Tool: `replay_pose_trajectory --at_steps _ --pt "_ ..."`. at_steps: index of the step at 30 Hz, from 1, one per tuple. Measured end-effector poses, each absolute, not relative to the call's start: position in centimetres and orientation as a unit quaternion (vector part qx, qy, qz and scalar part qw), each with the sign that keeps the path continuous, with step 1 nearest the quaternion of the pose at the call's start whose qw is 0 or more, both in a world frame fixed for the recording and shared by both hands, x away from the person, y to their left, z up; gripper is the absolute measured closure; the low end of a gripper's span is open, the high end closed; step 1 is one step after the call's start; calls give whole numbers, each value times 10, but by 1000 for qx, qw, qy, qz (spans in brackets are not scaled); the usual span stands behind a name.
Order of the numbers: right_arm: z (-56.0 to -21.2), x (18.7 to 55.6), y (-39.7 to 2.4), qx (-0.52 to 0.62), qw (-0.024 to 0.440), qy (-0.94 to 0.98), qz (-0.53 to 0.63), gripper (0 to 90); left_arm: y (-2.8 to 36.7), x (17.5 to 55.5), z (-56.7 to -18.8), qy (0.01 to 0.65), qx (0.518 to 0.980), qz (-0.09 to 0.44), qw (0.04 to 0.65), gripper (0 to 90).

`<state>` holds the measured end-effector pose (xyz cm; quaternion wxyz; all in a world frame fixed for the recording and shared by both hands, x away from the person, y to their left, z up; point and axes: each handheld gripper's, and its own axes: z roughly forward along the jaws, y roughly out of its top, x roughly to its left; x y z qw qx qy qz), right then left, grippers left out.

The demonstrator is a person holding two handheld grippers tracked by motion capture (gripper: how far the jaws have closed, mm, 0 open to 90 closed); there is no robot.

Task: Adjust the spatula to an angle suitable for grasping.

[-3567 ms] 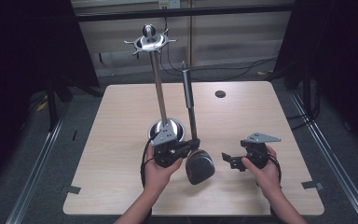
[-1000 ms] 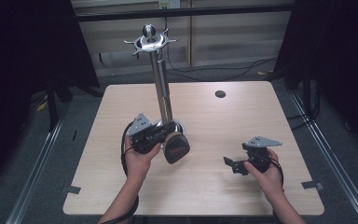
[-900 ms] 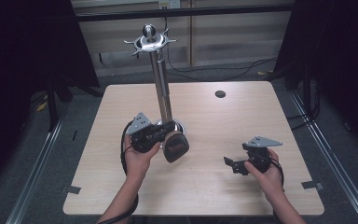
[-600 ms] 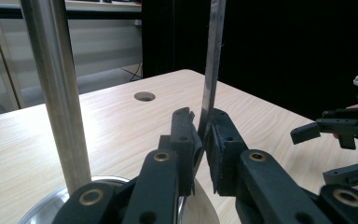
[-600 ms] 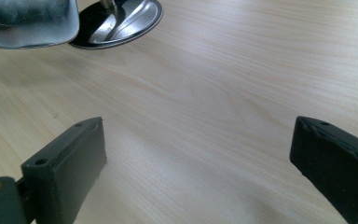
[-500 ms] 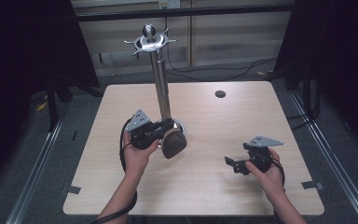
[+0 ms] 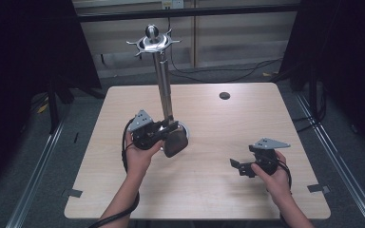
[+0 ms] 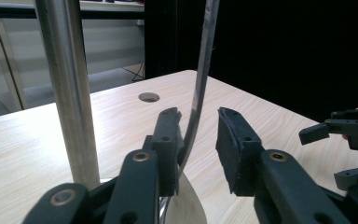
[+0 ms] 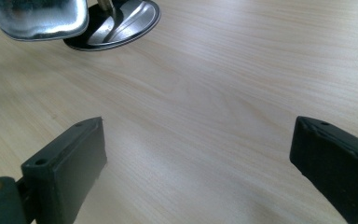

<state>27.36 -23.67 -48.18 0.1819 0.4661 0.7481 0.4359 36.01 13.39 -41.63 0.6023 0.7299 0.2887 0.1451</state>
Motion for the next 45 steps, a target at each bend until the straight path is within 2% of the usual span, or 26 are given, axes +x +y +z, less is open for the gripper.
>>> replay_pose_trajectory --at_steps 17,27,34,38,45 --pt "-480 273 -239 465 180 749 436 33 132 362 -417 287 734 152 596 505" --pt "-480 273 -239 466 180 749 436 33 131 362 -417 294 731 150 597 451" --pt "-480 272 -239 463 181 751 435 33 130 361 -417 302 730 155 594 359" --pt "-480 272 -239 465 182 749 435 33 131 361 -416 305 727 157 594 339" --pt "-480 272 -238 465 180 751 434 33 131 362 -417 314 724 156 595 235"
